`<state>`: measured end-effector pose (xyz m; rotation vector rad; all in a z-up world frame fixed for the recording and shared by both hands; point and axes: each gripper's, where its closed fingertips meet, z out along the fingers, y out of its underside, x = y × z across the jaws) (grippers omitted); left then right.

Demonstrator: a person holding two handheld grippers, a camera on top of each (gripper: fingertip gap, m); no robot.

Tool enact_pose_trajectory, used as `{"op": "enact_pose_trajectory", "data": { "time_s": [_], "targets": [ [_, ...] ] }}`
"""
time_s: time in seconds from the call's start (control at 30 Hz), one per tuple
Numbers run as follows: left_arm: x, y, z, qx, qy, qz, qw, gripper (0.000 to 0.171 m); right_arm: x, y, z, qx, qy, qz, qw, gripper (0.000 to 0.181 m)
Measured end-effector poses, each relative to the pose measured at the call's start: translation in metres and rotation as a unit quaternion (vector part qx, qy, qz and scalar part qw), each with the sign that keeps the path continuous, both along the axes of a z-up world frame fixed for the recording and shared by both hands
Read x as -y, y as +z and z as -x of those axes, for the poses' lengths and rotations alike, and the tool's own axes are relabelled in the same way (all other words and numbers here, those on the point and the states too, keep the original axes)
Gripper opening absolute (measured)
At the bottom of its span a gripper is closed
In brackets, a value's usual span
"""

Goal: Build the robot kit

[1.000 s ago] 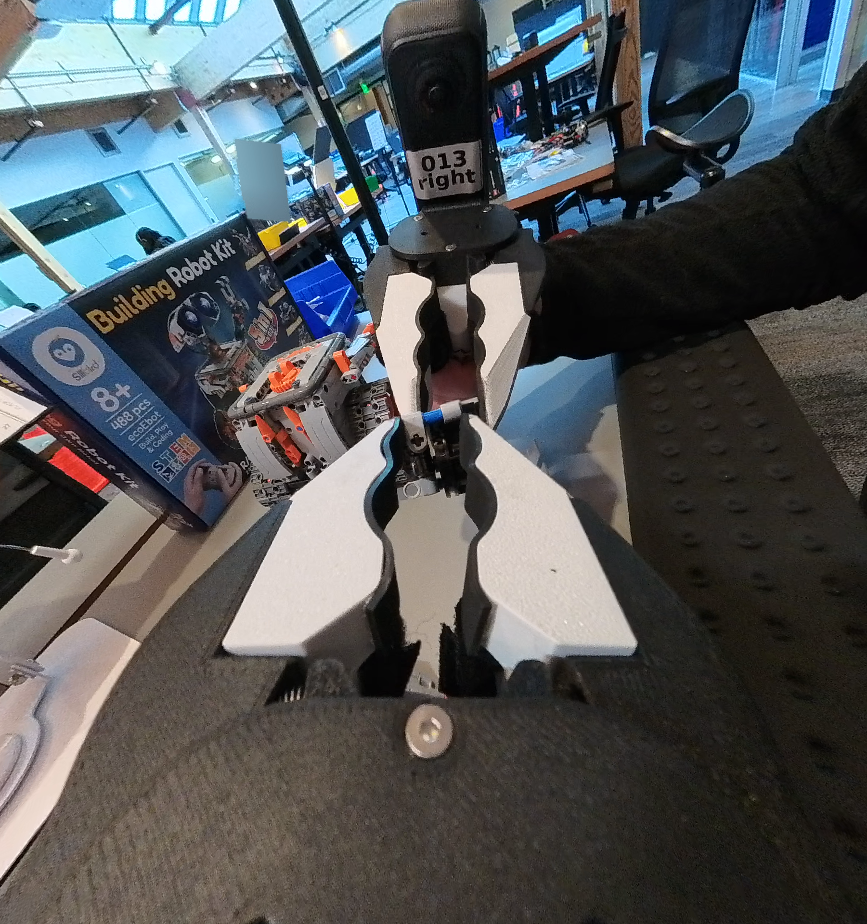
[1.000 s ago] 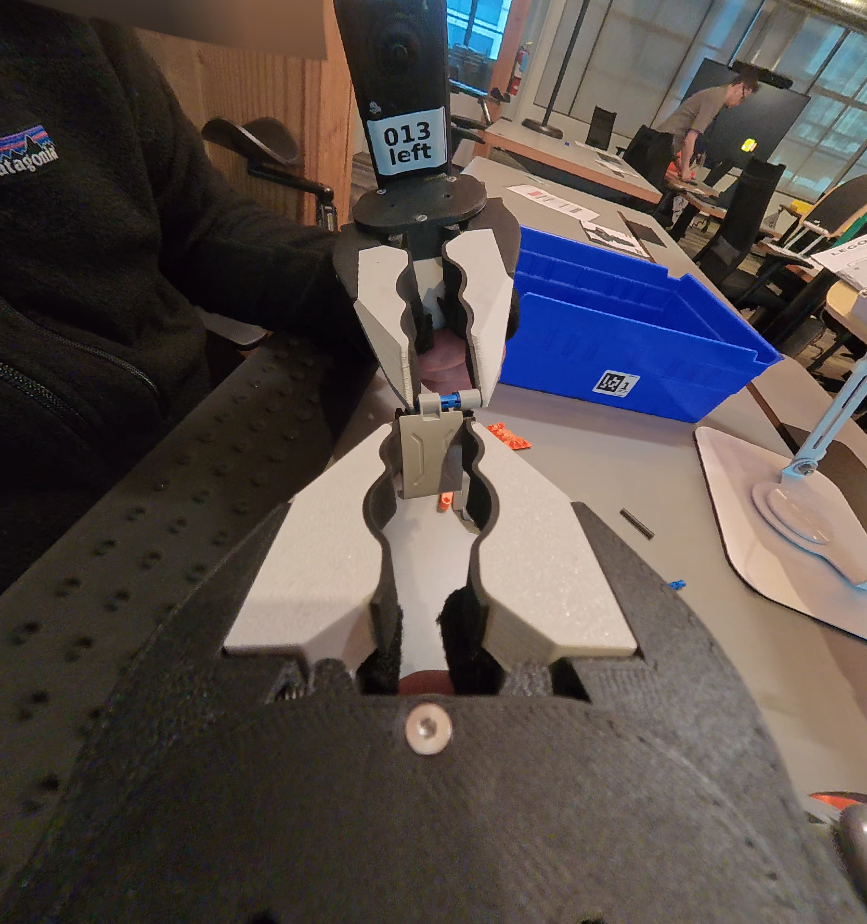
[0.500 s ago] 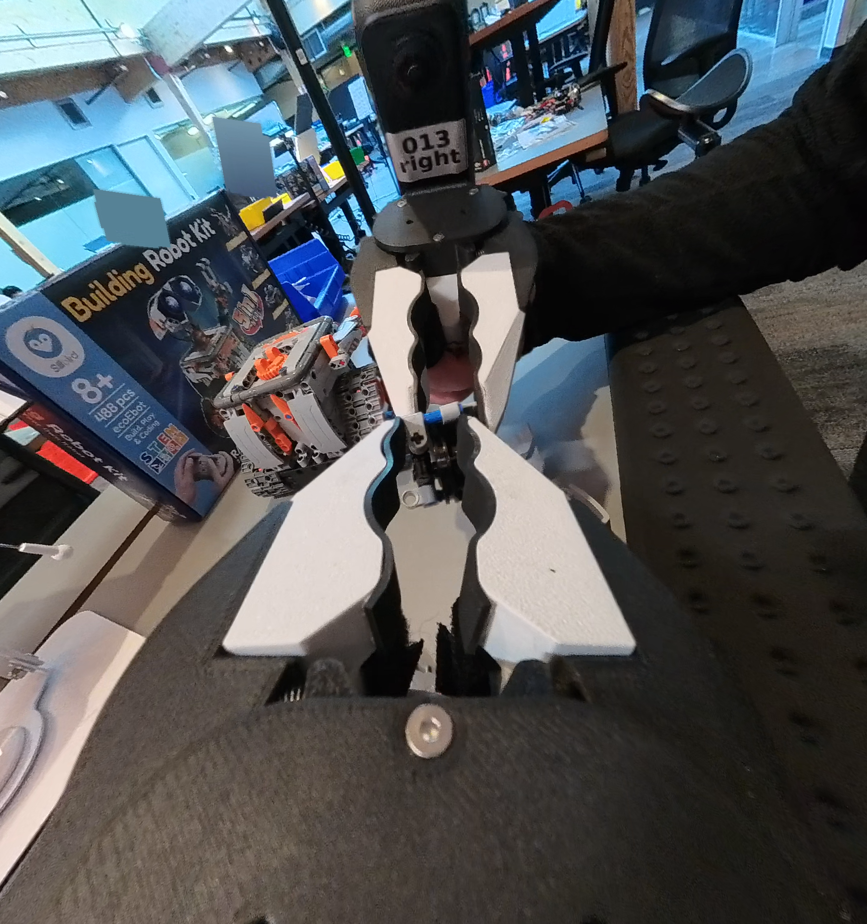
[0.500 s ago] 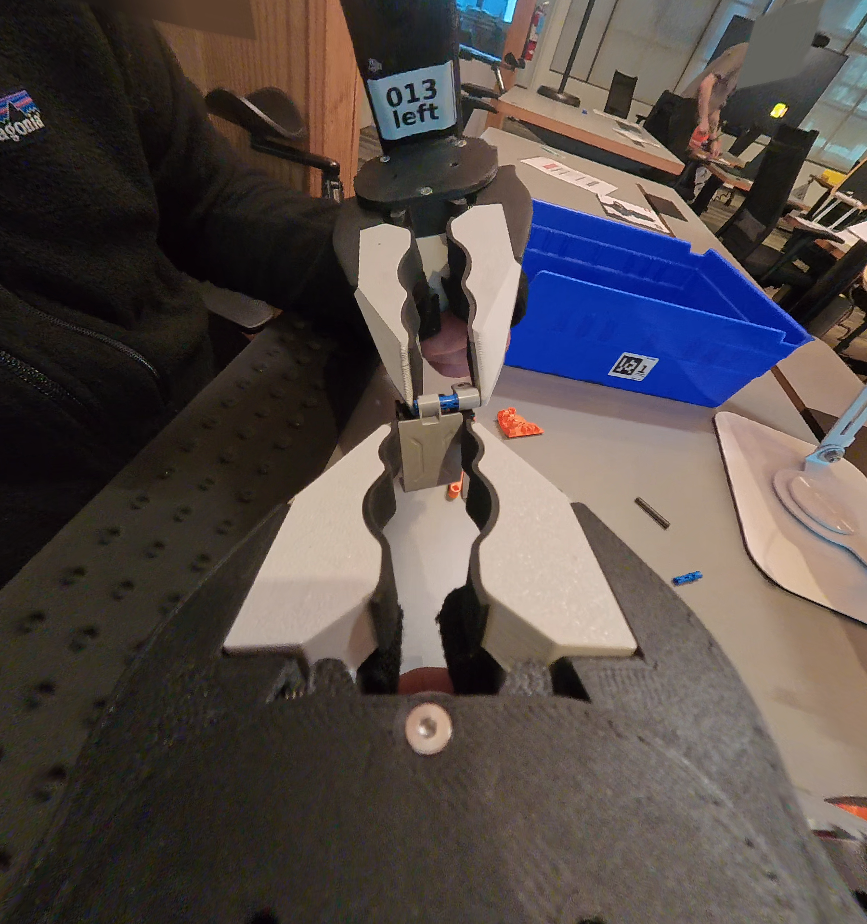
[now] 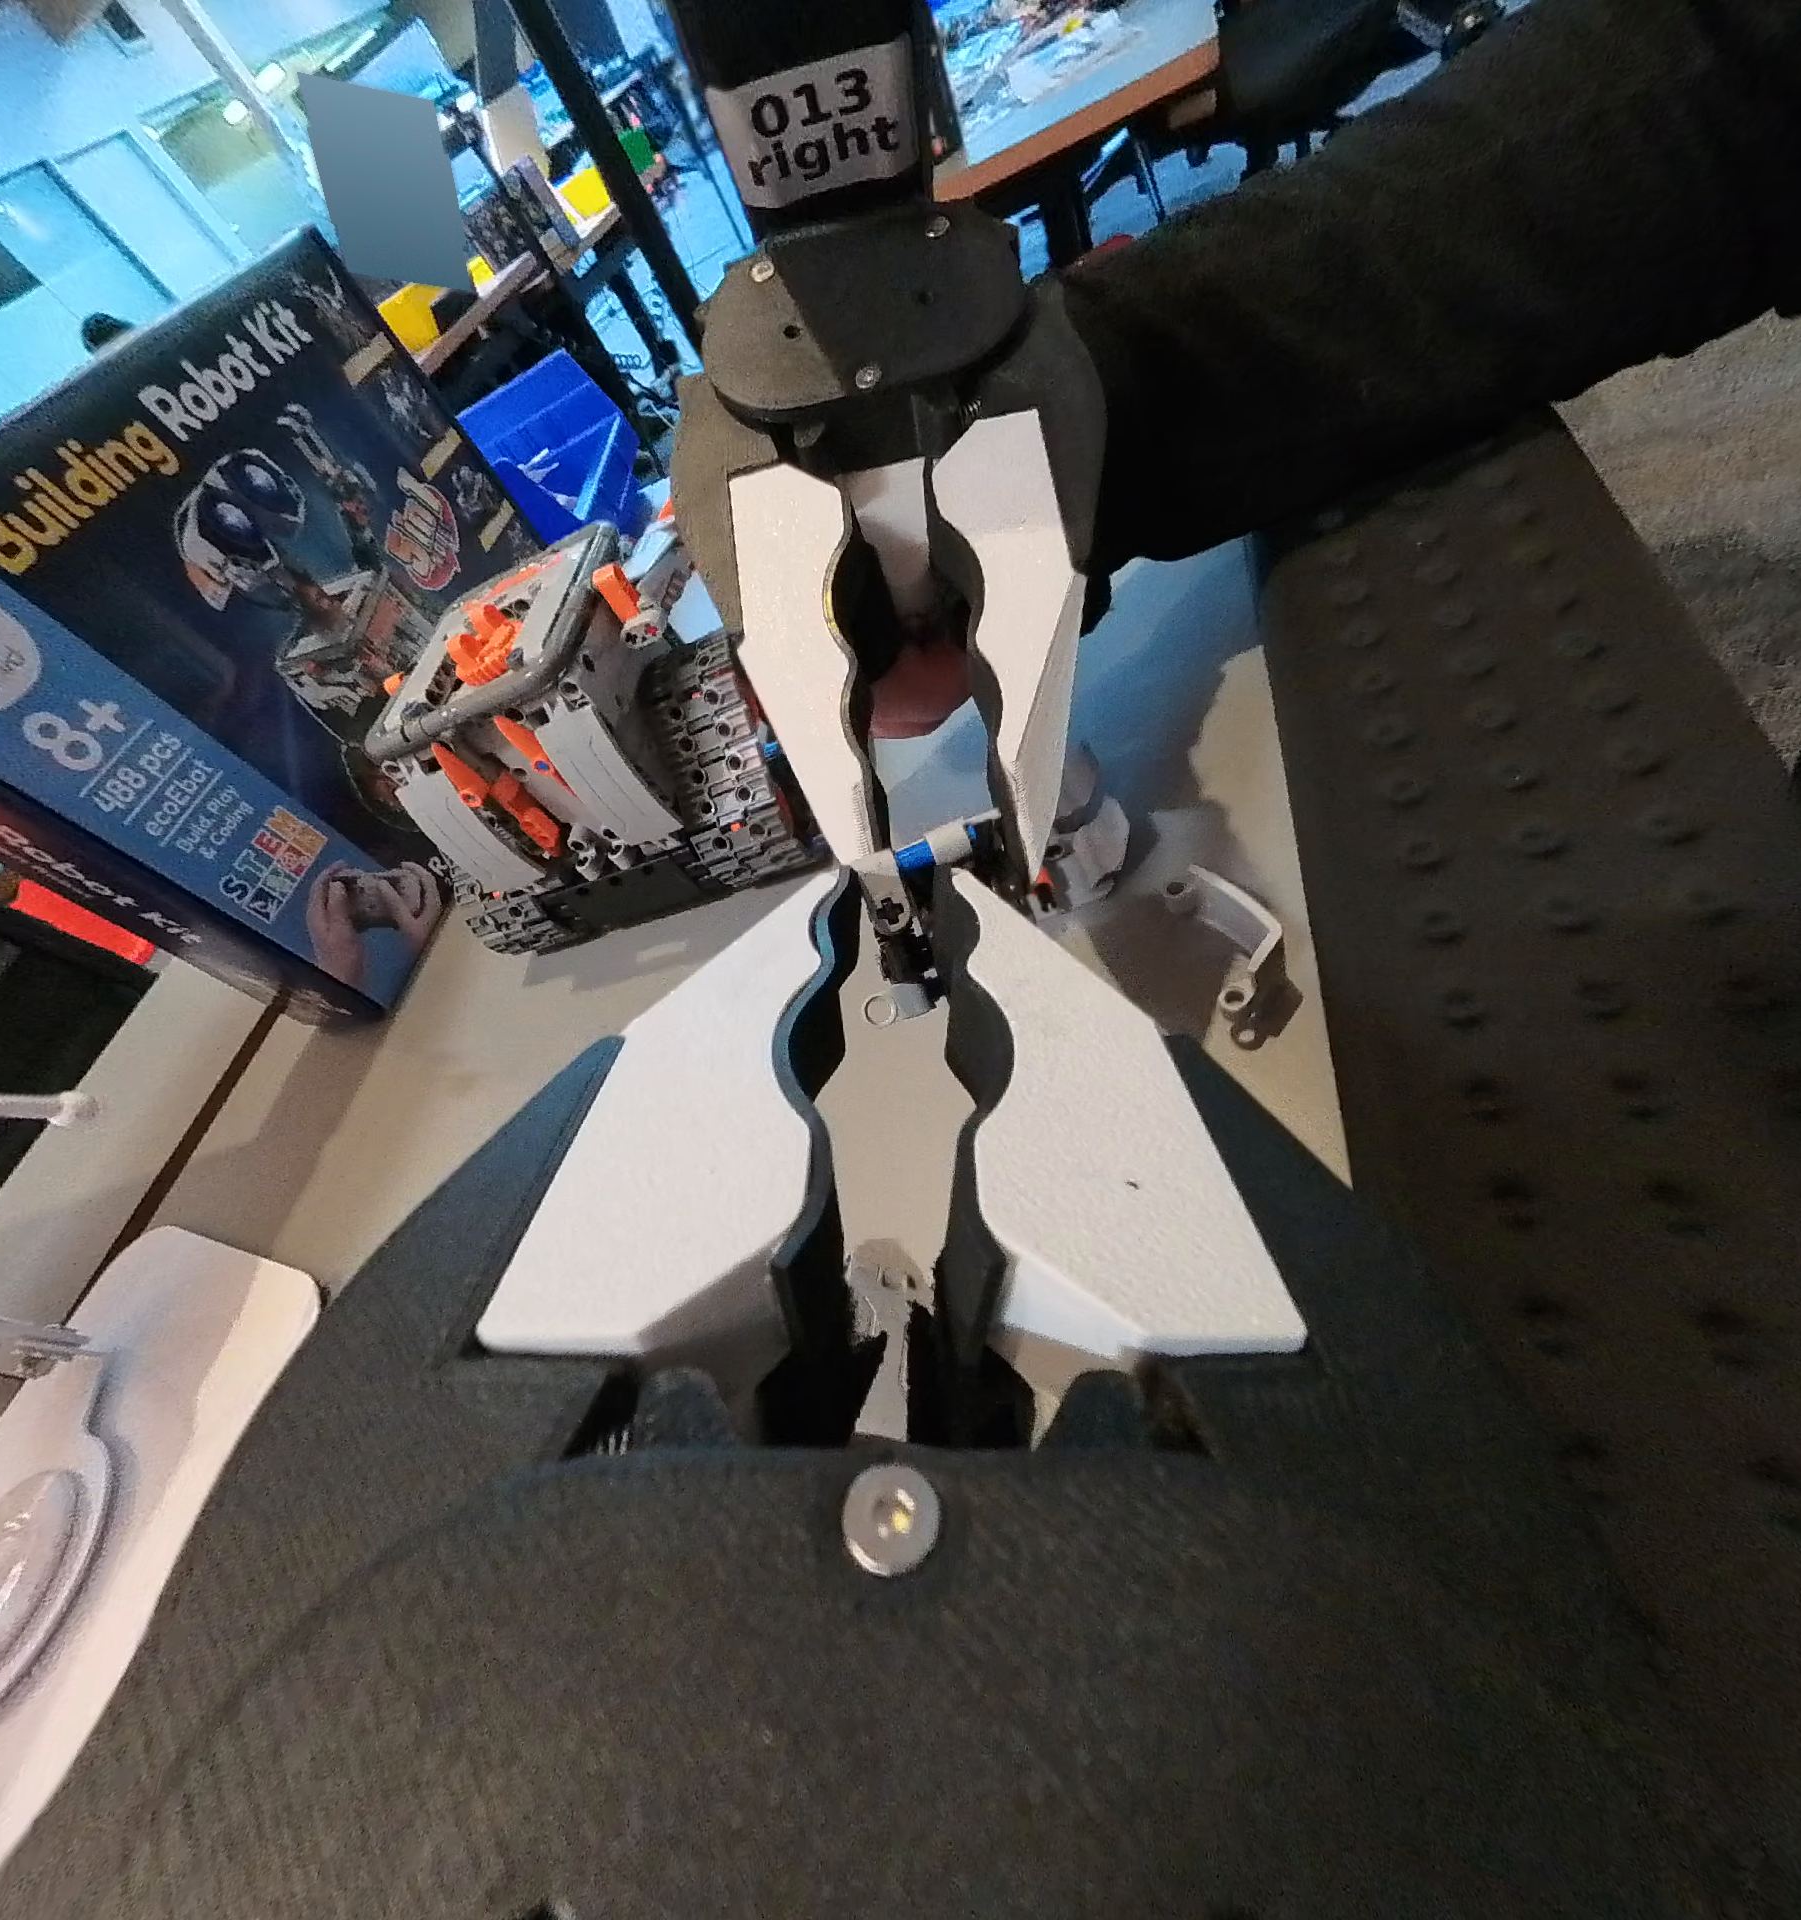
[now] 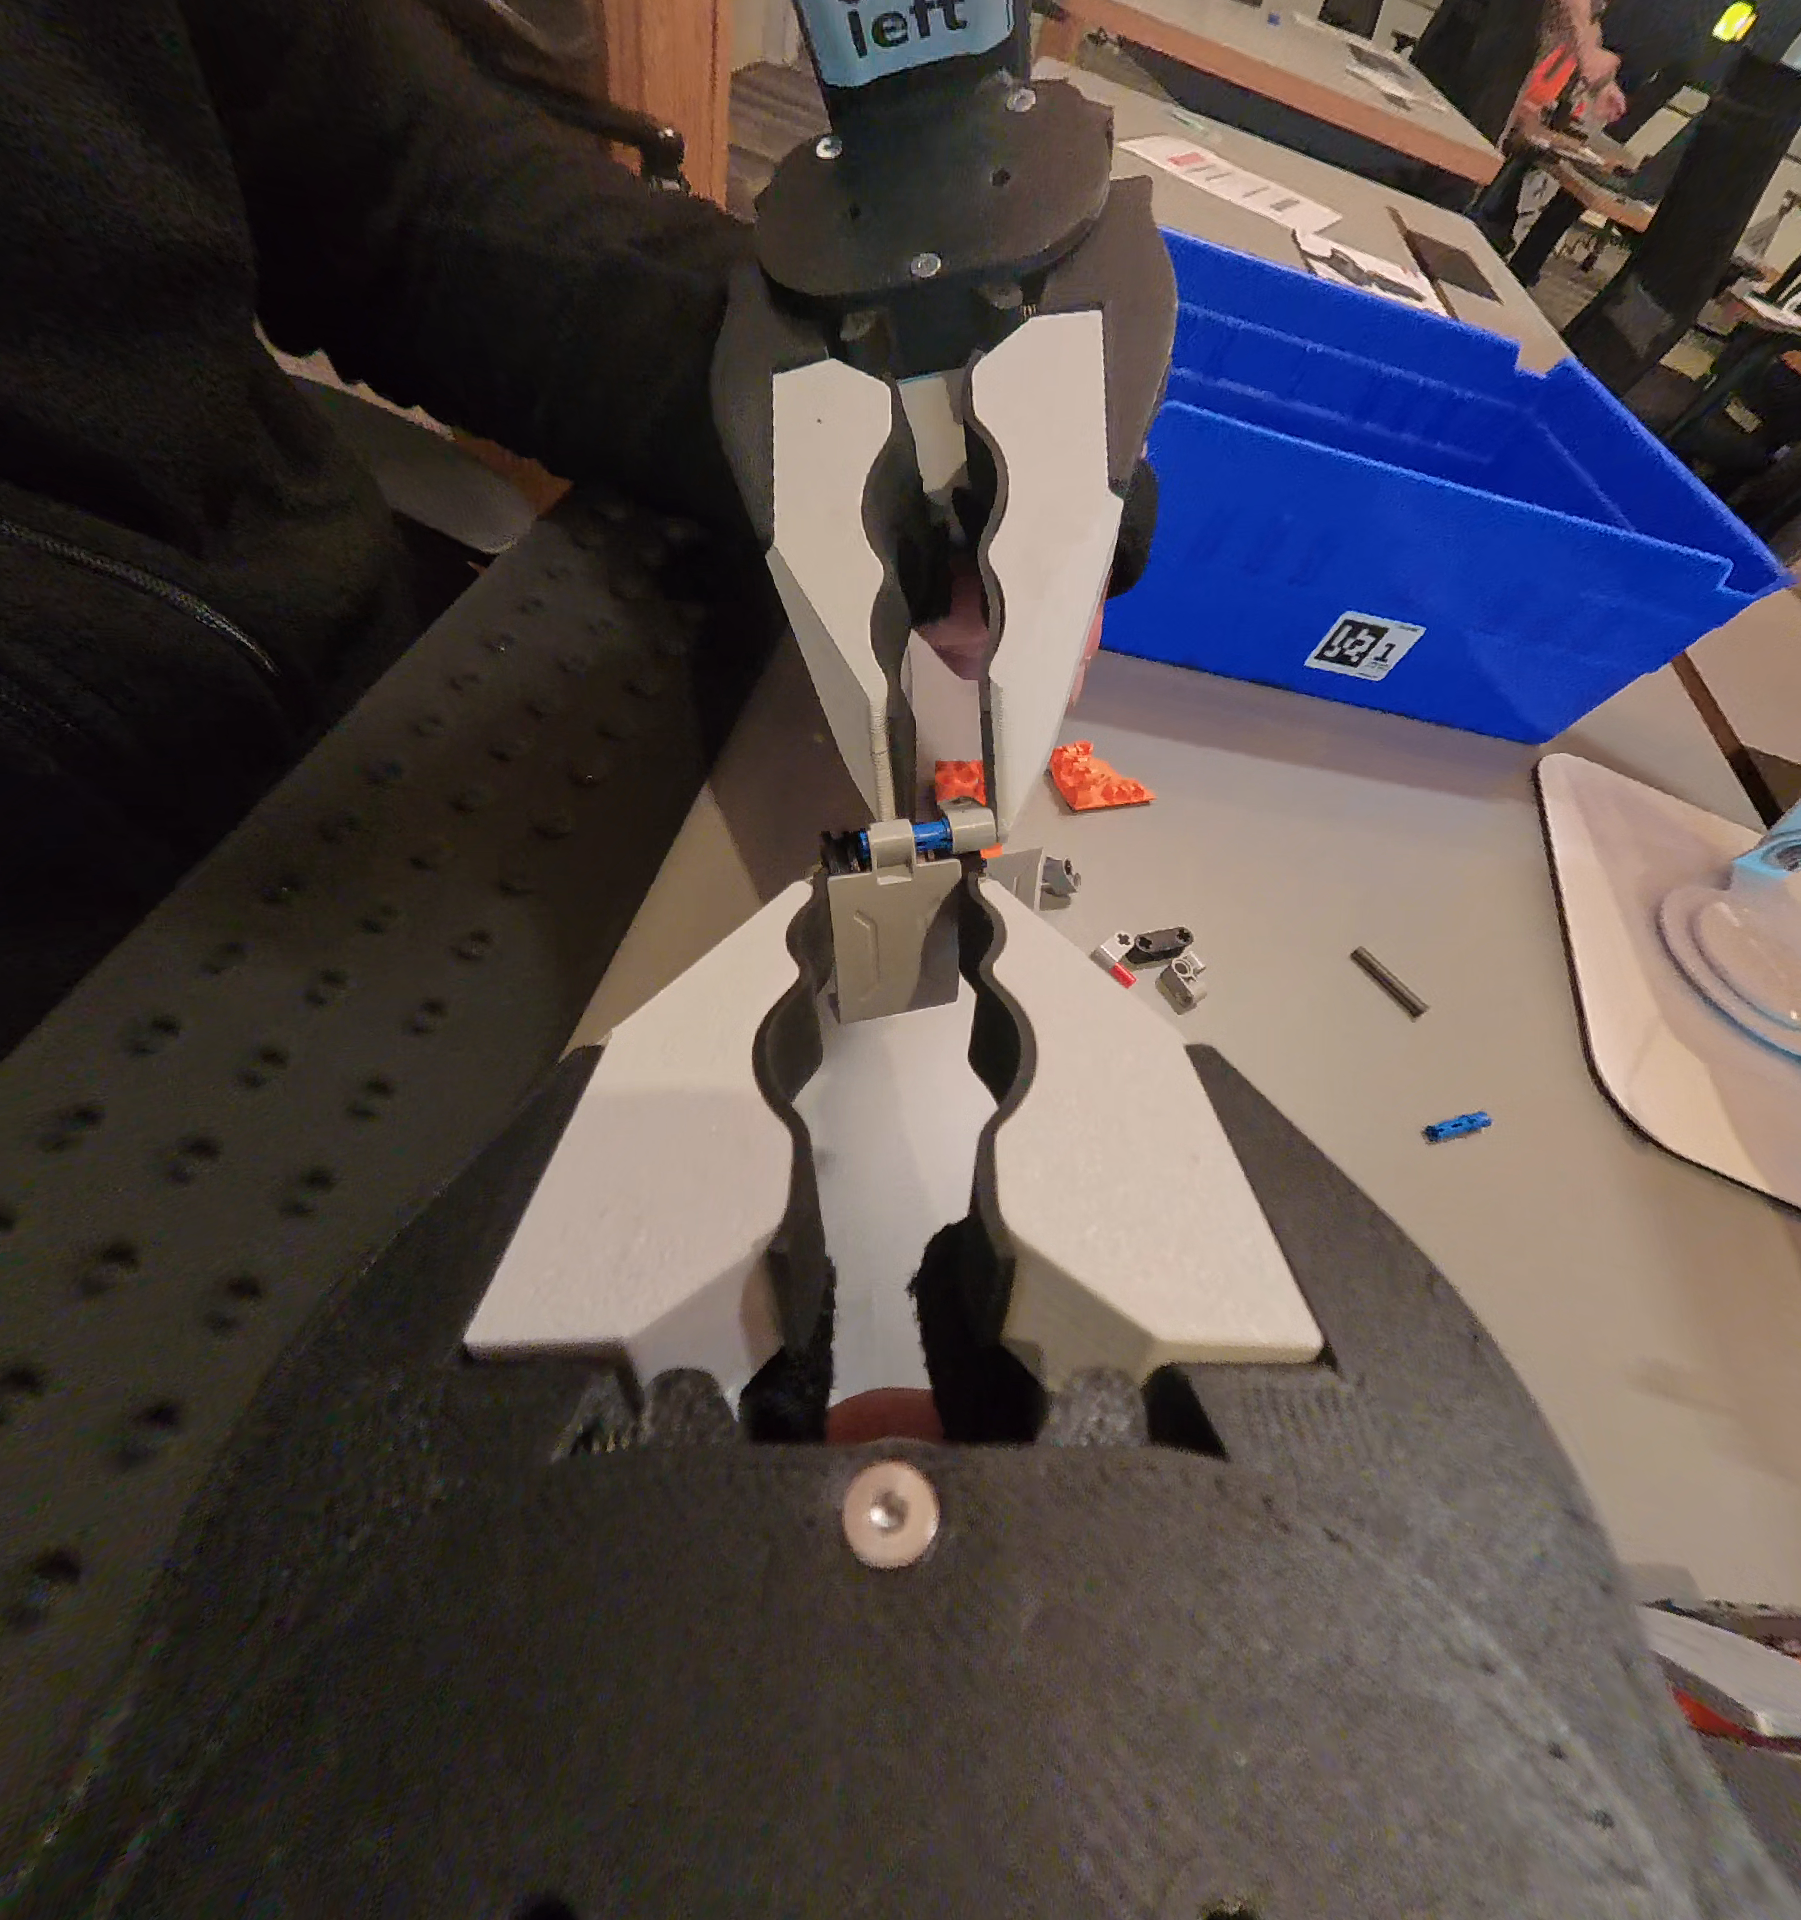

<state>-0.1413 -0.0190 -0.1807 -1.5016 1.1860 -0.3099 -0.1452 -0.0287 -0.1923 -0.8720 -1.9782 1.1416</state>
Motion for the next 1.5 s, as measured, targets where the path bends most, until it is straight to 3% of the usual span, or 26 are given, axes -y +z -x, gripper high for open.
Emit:
{"op": "enact_pose_trajectory", "data": {
  "time_s": [0.2,0.37,1.5],
  "targets": [
    [-0.004,-0.003,0.004,-0.005,0.011,-0.005,1.000,0.012,-0.005,-0.002,0.002,0.000,-0.018,-0.030,0.999,0.021],
    [0.002,-0.026,0.007,0.007,0.003,0.099,0.995,0.019,-0.004,-0.023,0.005,0.030,-0.028,-0.107,0.993,0.021],
    [-0.002,-0.041,0.006,0.011,0.023,0.104,0.994,0.019,-0.008,-0.040,0.005,0.070,-0.031,-0.109,0.991,0.021]
  ]
}}
